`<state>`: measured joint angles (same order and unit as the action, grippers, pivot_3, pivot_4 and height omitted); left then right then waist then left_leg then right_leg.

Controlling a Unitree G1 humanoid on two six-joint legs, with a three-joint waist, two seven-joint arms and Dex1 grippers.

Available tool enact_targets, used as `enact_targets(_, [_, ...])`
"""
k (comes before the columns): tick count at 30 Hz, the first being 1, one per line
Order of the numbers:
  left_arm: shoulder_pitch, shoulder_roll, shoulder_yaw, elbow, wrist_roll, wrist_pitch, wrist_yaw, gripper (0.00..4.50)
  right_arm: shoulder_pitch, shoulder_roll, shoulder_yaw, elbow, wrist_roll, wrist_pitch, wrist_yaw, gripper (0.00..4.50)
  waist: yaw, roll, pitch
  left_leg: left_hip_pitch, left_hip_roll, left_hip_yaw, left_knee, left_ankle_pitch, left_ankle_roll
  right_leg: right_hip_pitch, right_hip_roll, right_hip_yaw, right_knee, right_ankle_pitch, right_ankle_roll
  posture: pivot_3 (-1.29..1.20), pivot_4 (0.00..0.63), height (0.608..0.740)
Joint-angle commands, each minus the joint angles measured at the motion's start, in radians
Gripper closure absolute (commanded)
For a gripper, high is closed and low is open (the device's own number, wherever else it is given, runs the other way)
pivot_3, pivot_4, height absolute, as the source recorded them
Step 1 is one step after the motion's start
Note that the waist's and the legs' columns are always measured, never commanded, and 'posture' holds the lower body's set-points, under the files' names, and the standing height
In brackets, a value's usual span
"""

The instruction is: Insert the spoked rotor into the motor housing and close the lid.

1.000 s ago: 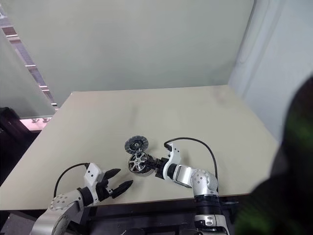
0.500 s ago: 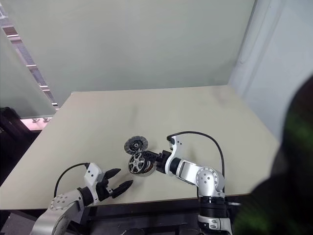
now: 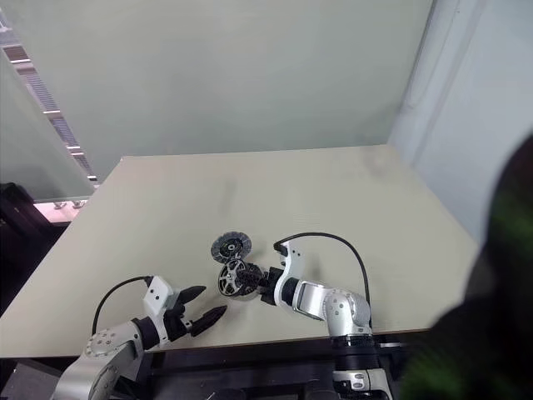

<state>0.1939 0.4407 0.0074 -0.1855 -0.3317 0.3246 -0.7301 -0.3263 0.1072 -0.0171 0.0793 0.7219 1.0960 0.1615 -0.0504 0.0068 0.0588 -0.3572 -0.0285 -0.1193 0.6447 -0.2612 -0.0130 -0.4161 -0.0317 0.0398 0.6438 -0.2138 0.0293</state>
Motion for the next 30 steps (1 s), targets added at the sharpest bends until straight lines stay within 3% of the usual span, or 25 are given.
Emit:
enact_targets(1, [-0.002,0.005,0.000,-0.033,-0.005,-0.007,0.000,0.00,-0.010,0.049,0.024,0.001,-0.007,-0.027,0.025,1.02,0.000,0.000,0.000,0.000,0.000,0.000,0.000,0.000,0.000,0.000,0.000,0.000,0.000,0.000,0.000,0.00,0.000,0.740])
enact_targets(6, [0.000,0.005,0.000,-0.033,-0.006,-0.007,0.000,0.00,-0.016,0.060,0.034,0.012,-0.012,-0.036,0.030,1.02,0.000,0.000,0.000,0.000,0.000,0.000,0.000,0.000,0.000,0.000,0.000,0.000,0.000,0.000,0.000,0.00,0.000,0.740])
enact_targets(9, [0.000,0.005,0.000,-0.032,-0.006,-0.008,-0.001,0.00,-0.015,0.062,0.032,0.013,-0.010,-0.041,0.028,1.88,0.000,0.000,0.000,0.000,0.000,0.000,0.000,0.000,0.000,0.000,0.000,0.000,0.000,0.000,0.000,0.00,0.000,0.740])
enact_targets(15, [-0.003,0.006,-0.003,-0.026,-0.003,-0.012,-0.004,0.00,-0.012,0.060,0.018,0.002,0.004,-0.036,0.021,4.01,0.000,0.000,0.000,0.000,0.000,0.000,0.000,0.000,0.000,0.000,0.000,0.000,0.000,0.000,0.000,0.00,0.000,0.740])
enact_targets(16, [-0.004,0.006,-0.005,-0.025,-0.001,-0.013,-0.004,0.00,-0.013,0.060,0.012,0.001,0.009,-0.033,0.019,4.12,0.001,0.000,0.000,0.000,0.000,0.000,0.000,0.000,0.000,0.000,0.000,0.000,0.000,0.000,0.000,0.00,0.000,0.740])
enact_targets(30, [-0.004,0.006,-0.009,-0.021,0.001,-0.016,-0.007,0.00,-0.024,0.103,-0.112,0.024,0.104,0.009,-0.025,4.12,0.001,0.000,0.000,0.000,-0.001,-0.001,0.000,0.000,0.000,0.001,0.000,0.000,0.000,0.000,0.000,0.00,0.000,0.740])
